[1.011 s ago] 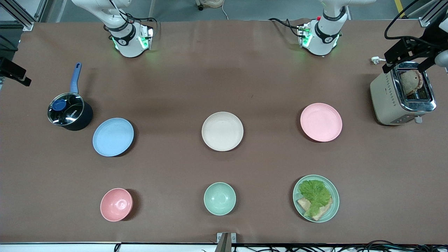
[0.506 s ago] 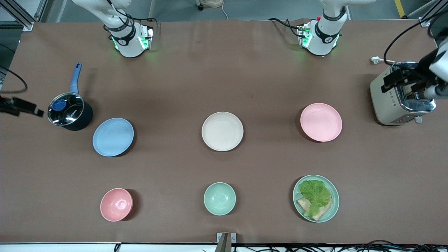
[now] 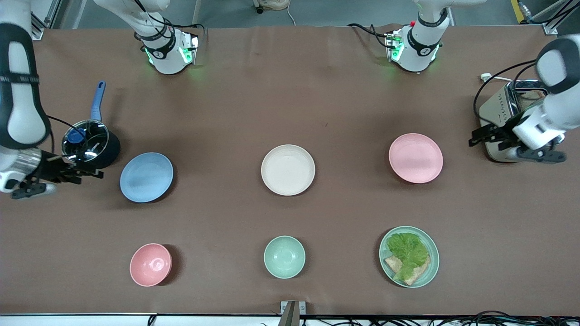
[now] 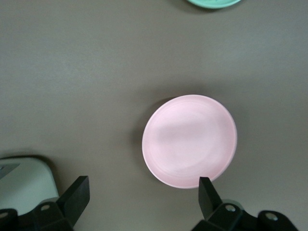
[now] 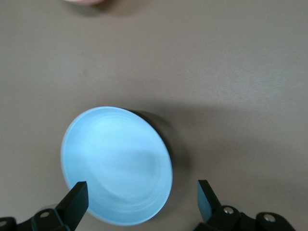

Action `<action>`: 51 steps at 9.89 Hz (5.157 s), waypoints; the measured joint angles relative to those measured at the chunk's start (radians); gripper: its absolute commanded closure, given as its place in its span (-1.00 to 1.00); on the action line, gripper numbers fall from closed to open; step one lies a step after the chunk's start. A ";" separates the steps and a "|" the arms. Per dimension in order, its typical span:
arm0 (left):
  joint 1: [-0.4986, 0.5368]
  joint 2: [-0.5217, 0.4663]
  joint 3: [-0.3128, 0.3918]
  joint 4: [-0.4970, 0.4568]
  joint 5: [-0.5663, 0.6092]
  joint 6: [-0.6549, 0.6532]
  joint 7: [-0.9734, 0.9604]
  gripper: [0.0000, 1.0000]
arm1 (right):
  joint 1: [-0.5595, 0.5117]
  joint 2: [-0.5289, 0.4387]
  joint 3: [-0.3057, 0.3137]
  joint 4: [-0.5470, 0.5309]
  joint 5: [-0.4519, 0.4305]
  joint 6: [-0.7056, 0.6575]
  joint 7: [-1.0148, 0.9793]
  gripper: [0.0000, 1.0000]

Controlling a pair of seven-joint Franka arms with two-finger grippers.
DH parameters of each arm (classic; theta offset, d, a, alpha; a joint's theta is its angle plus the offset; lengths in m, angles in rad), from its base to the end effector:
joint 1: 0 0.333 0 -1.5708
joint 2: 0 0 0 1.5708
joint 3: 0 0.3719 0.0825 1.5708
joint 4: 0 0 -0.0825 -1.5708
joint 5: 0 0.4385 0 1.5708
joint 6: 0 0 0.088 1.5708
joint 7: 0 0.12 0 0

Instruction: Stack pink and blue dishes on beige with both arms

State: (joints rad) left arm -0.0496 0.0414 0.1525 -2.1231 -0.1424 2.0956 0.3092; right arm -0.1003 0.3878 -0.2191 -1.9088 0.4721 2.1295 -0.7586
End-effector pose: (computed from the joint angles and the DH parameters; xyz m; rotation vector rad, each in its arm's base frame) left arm 0.5851 0.0514 0.3992 3.0085 -0.1967 -0.0652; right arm 0.6467 -0.1798 0.2920 -2.8031 -0.2323 -0.0383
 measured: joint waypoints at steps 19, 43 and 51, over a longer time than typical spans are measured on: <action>0.004 0.140 -0.079 0.048 -0.323 -0.107 0.154 0.99 | 0.002 0.130 -0.045 0.139 0.134 -0.226 0.088 0.99; -0.122 0.311 -0.518 0.236 0.109 0.233 -0.825 -1.00 | 0.155 0.050 0.623 0.051 -0.084 0.138 1.154 0.99; -0.050 -0.171 -0.196 0.205 0.192 -0.192 -0.441 -1.00 | 0.210 0.088 0.720 -0.140 -0.084 0.554 1.223 0.96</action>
State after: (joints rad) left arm -0.0999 -0.1300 -0.0431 -1.9184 0.0492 1.9037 -0.1313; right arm 0.1102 0.4759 0.5013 -2.0484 0.3883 2.6834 0.4645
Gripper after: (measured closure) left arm 0.000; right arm 0.934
